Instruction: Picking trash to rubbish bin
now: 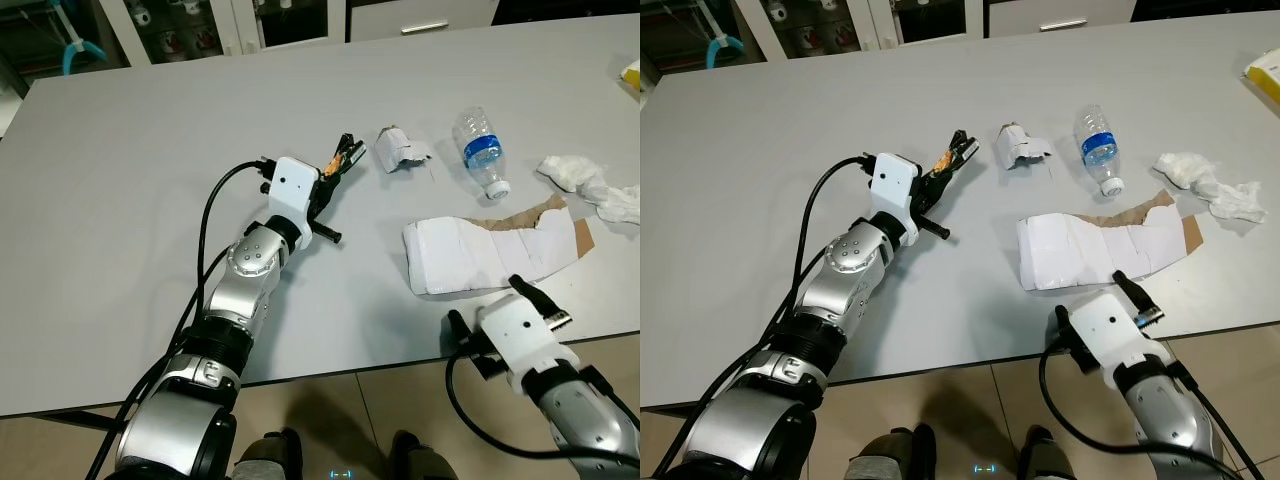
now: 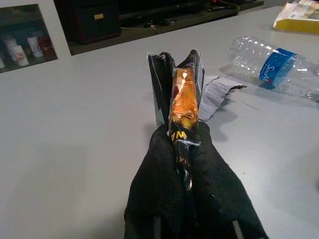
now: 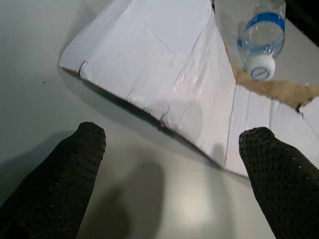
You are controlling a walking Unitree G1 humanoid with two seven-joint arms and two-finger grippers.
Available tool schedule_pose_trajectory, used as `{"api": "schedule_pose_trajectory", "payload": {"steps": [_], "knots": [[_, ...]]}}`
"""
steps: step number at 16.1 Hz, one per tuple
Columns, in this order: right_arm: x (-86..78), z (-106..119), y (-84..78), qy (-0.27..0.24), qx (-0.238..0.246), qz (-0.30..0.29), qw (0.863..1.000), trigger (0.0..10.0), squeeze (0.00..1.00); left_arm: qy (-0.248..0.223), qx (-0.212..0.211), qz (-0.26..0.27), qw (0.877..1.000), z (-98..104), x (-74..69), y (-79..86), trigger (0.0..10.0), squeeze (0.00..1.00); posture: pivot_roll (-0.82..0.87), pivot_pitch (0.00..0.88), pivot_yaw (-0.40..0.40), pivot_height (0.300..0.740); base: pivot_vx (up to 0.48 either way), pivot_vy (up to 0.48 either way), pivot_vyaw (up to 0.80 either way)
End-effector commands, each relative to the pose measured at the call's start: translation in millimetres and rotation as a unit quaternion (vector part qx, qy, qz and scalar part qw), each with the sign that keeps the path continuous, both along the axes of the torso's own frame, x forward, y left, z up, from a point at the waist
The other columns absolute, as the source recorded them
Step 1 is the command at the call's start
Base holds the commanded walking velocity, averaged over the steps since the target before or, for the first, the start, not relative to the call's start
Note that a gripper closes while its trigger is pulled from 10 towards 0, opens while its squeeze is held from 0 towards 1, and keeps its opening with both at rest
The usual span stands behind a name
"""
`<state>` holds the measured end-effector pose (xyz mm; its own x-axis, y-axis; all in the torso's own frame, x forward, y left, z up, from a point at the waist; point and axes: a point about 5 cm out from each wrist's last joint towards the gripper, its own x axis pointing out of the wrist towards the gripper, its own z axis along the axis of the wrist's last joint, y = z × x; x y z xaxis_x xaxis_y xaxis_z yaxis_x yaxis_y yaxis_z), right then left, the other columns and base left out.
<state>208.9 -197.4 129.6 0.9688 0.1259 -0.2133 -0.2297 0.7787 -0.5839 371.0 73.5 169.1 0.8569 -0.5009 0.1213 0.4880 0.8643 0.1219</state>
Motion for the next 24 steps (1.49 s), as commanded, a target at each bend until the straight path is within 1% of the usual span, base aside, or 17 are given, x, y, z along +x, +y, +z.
{"api": "schedule_pose_trajectory", "payload": {"steps": [1,2,5,8,11,12,14,17,18,19,20,24], "knots": [[-3.4,-21,-4.1,0.046,-0.02,-0.005,0.999,10.0,0.0,-0.004,0.0,0.004,1.0,2,0.5,2.9,10.0,0.0,0.07,0.212,0.093,0.74,0.0,0.0,0.0],[-2.0,-23,-4.7,0.045,-0.023,-0.003,0.999,10.0,0.0,-0.004,0.0,0.005,1.0,2,0.2,3.2,10.0,0.0,0.07,0.214,0.092,0.74,0.0,0.0,0.0],[10.8,-27,-8.4,0.03,-0.019,-0.007,0.999,10.0,0.0,-0.004,-0.001,0.007,1.0,1,-0.7,4.0,10.0,0.0,0.08,0.221,0.089,0.74,0.0,0.0,0.0],[17.8,-28,-8.7,0.023,-0.023,-0.004,0.999,10.0,0.0,-0.004,0.0,0.008,1.0,0,-1.5,5.4,10.0,0.0,0.09,0.229,0.088,0.74,0.0,0.0,0.0],[29.0,-30,-7.9,0.01,-0.024,0.002,1.0,10.0,0.0,-0.004,0.001,0.009,1.0,0,-2.6,7.1,10.0,0.0,0.1,0.24,0.087,0.74,0.0,0.0,0.0],[35.6,-31,-7.1,0.001,-0.026,0.004,1.0,10.0,0.0,-0.004,0.002,0.01,1.0,-1,-3.0,8.3,10.0,0.0,0.1,0.243,0.087,0.74,0.0,0.0,0.0],[42.1,-30,-5.9,-0.008,-0.027,0.005,1.0,10.0,0.0,-0.004,0.004,0.011,1.0,-1,-3.7,9.7,10.0,0.0,0.11,0.247,0.088,0.74,0.0,0.0,0.0],[61.5,-30,-1.4,-0.026,-0.028,0.012,0.999,10.0,0.0,-0.004,0.008,0.012,1.0,-1,-5.3,12.3,10.0,0.0,0.12,0.258,0.091,0.74,0.0,0.0,0.0],[63.8,-30,-0.5,-0.028,-0.026,0.013,0.999,10.0,0.0,-0.004,0.008,0.012,1.0,-1,-5.5,12.8,10.0,0.0,0.13,0.261,0.092,0.74,0.0,0.0,0.0],[68.9,-30,2.3,-0.032,-0.02,0.016,0.999,4.6,0.0,-0.004,0.01,0.012,1.0,-1,-6.0,14.4,10.0,0.0,0.13,0.264,0.092,0.74,0.0,0.0,0.0],[72.4,-31,5.1,-0.034,-0.013,0.019,0.999,0.0,0.0,-0.004,0.011,0.013,1.0,-1,-6.5,15.4,10.0,0.0,0.14,0.267,0.093,0.74,0.0,0.0,0.0],[78.4,-35,11.0,-0.036,-0.004,0.028,0.999,0.0,0.0,-0.003,0.015,0.017,1.0,-1,-7.4,18.2,10.0,0.0,0.15,0.27,0.09,0.74,0.0,0.0,0.0]]}}
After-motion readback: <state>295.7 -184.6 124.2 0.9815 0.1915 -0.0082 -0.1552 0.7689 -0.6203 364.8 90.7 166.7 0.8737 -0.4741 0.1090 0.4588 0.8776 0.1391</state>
